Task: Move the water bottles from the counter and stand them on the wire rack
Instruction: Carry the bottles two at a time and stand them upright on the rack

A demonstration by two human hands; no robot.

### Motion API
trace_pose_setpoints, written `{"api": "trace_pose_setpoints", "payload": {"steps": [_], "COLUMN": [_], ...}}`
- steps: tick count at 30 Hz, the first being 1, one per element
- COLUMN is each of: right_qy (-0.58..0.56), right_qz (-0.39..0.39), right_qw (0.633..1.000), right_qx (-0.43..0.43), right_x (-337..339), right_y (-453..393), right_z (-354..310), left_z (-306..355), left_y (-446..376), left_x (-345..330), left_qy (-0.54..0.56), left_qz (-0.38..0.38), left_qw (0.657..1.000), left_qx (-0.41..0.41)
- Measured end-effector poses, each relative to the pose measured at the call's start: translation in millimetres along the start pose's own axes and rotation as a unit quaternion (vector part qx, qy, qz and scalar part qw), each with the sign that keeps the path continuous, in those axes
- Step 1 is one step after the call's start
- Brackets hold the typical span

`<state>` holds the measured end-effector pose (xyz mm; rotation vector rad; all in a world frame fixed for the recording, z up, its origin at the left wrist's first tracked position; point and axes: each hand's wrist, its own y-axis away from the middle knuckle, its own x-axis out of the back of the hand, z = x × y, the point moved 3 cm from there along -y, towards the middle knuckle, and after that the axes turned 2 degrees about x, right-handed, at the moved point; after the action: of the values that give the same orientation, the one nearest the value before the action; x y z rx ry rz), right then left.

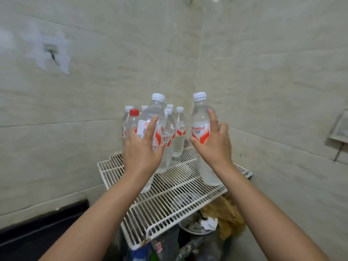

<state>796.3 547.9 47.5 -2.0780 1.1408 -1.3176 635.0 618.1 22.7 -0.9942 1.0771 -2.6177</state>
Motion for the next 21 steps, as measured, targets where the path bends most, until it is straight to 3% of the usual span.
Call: {"api": "trace_pose_setpoints", "payload": {"steps": [11, 21], "right_qy": [-0.229, -0.323], "right_qz": [-0.049, -0.066], "right_qw": [0.972, 0.944], "right_qx": [0.024, 0.011], "right_x": [-91.3, -146.5], "right_y": [-89.4, -113.7], "right_z": [144.2, 174.6], "left_z": [54.6, 59.8], "left_y": [-19.7, -39.7], "left_x": [-137.2, -227.5], "left_qy": [-0.055, -0.100], "left_qz": [0.085, 0.157], "left_qw": [0.993, 0.968], "left_qx": [0.058, 0.170]}}
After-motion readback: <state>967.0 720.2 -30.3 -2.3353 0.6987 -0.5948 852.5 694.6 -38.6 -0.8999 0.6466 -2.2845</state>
